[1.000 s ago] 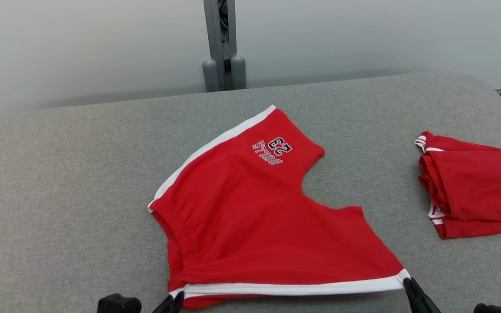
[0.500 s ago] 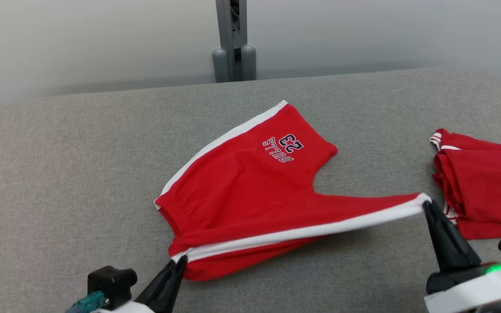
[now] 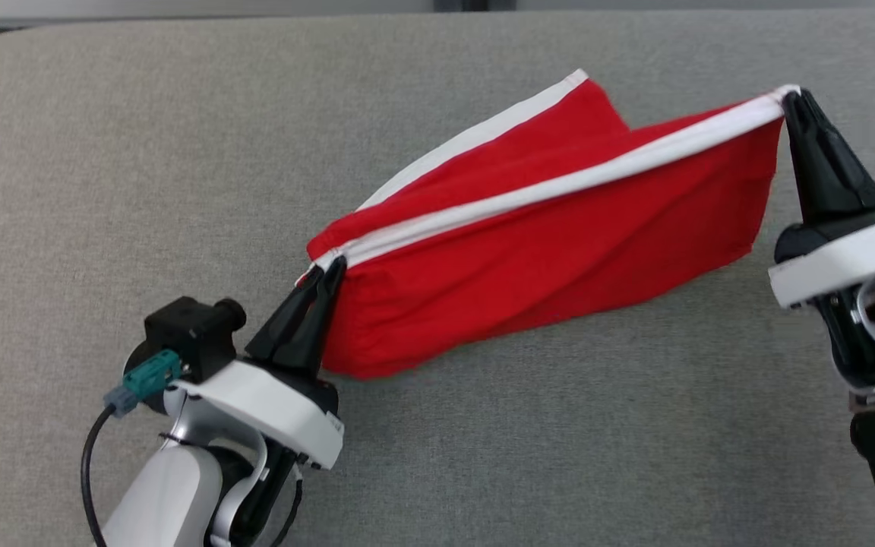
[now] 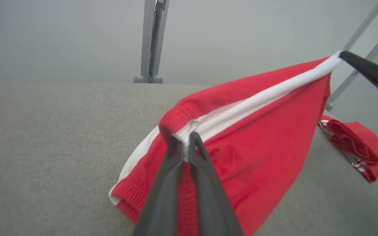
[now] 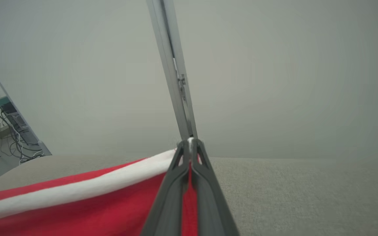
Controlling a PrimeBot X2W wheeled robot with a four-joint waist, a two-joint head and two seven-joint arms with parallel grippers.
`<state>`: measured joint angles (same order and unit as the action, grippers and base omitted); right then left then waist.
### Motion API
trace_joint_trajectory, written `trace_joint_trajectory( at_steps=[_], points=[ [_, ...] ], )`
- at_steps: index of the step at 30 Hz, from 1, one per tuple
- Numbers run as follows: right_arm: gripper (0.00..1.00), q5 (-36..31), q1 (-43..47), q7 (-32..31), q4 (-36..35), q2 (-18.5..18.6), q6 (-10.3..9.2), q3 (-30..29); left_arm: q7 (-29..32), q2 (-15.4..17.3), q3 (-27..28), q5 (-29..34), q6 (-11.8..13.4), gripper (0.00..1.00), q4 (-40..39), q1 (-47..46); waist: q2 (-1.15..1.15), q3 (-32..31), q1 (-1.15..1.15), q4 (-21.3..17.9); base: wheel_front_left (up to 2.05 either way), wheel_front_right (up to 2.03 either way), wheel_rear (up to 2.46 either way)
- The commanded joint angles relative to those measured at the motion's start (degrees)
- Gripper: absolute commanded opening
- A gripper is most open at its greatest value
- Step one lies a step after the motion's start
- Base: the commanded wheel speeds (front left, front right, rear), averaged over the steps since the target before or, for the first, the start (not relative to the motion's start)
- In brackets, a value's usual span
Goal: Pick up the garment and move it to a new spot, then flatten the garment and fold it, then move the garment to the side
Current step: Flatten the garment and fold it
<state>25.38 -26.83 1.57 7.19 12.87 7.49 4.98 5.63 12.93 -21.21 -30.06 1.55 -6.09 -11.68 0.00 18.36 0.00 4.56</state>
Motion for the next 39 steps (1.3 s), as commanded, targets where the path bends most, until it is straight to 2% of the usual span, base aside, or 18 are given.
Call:
trace_joint_trajectory(
  at_steps=[1, 7, 17, 25, 26, 27, 28, 33, 36, 39],
  points=[
    [0.00, 0.45, -4.44, 0.63, 3.44, 1.50, 0.01, 1.85, -1.12, -0.58, 0.17, 0.49, -0.62, 0.00, 1.84, -3.02, 0.00, 4.83, 0.00, 3.47, 0.00, 0.00, 0.00],
    [0.00, 1.57, -16.32, 2.05, 14.95, 4.85, 0.01, 8.97, -3.66, -3.00, -0.57, 0.43, -2.09, 0.00, 6.96, -8.41, 0.00, 8.87, 0.00, 6.23, 0.00, 0.00, 0.00],
    [0.00, 5.12, -28.61, 4.10, 30.47, 5.92, 0.01, 18.28, -7.86, -4.86, -0.45, -0.48, -3.53, 0.00, 11.35, -11.33, 0.00, 12.71, 0.00, 8.40, 0.00, 0.00, 0.00],
    [0.00, 9.01, -33.16, 7.61, 37.40, 6.41, 0.01, 25.00, -9.13, -5.38, -0.44, -1.12, -3.52, 0.00, 13.52, -11.70, 0.00, 13.00, 0.00, 8.97, 0.00, 0.00, 0.00],
    [0.29, 9.67, -33.80, 8.53, 38.64, 6.51, 0.01, 26.38, -9.15, -5.20, -0.64, -1.10, -3.66, 1.00, 13.88, -11.49, 0.00, 12.71, 0.00, 8.77, 0.00, 0.00, 0.00],
    [0.80, 10.03, -33.98, 9.46, 39.16, 6.54, 0.01, 26.69, -9.28, -5.06, -0.65, -0.99, -3.67, 1.00, 14.06, -11.36, 0.00, 12.44, 0.00, 8.58, 0.00, 0.00, 0.00],
    [1.00, 10.68, -33.89, 10.11, 39.52, 6.43, 0.00, 26.91, -9.73, -4.99, -0.52, -0.77, -3.45, 1.00, 13.98, -11.17, 0.00, 12.16, 0.00, 8.42, 0.00, 0.00, 0.00],
    [1.00, 12.41, -31.66, 13.06, 40.12, 6.04, 0.01, 26.30, -15.56, -4.59, 2.27, 0.80, -0.63, 1.00, 12.31, -9.57, 0.00, 9.54, 0.00, 7.07, 0.00, 0.00, 0.00],
    [1.00, 12.77, -29.29, 13.77, 38.57, 5.69, 0.01, 24.08, -18.16, -3.90, 4.03, 2.35, 1.36, 1.00, 10.38, -8.59, 0.00, 7.65, 0.00, 6.01, 0.00, 0.00, 0.00],
    [1.00, 10.02, -25.65, 13.78, 34.10, 5.86, 0.01, 19.56, -19.53, -3.22, 5.41, 4.59, 3.30, 1.00, 8.04, -7.32, 0.00, 5.80, 0.00, 4.73, 0.00, 0.00, 0.00]
  ],
)
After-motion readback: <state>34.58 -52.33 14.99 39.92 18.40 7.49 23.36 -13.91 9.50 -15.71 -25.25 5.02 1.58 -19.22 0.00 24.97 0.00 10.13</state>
